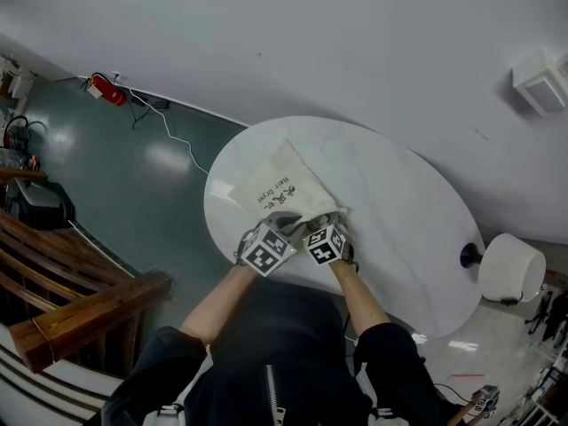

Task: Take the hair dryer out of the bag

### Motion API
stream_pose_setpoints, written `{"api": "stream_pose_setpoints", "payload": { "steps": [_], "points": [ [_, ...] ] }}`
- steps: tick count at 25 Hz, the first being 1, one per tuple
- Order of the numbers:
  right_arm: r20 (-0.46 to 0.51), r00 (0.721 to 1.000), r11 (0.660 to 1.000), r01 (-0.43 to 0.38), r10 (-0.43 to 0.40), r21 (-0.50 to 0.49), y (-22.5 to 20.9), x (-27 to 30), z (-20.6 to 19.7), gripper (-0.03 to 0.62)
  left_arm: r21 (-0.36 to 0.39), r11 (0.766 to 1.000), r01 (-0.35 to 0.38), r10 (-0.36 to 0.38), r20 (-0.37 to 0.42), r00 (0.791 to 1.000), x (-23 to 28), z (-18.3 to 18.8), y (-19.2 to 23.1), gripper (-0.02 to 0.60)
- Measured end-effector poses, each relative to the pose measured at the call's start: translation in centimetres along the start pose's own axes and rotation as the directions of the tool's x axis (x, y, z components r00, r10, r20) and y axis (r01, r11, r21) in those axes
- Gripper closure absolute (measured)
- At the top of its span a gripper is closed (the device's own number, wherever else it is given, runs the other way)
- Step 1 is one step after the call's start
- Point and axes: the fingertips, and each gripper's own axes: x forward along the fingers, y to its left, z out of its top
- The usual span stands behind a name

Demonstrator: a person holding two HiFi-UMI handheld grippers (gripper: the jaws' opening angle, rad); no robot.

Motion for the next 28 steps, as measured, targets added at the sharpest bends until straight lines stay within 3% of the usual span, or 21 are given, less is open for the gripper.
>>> {"api": "stream_pose_setpoints", "payload": {
  "steps": [28],
  "points": [
    [-0.009, 1.000, 0.999, -0.018, 0.018, 0.032, 0.1, -0.8, -0.1, 0.367, -0.004, 1.000, 0.002, -0.002, -0.002, 1.000, 0.7, -0.3, 0.0, 0.529]
  ]
}}
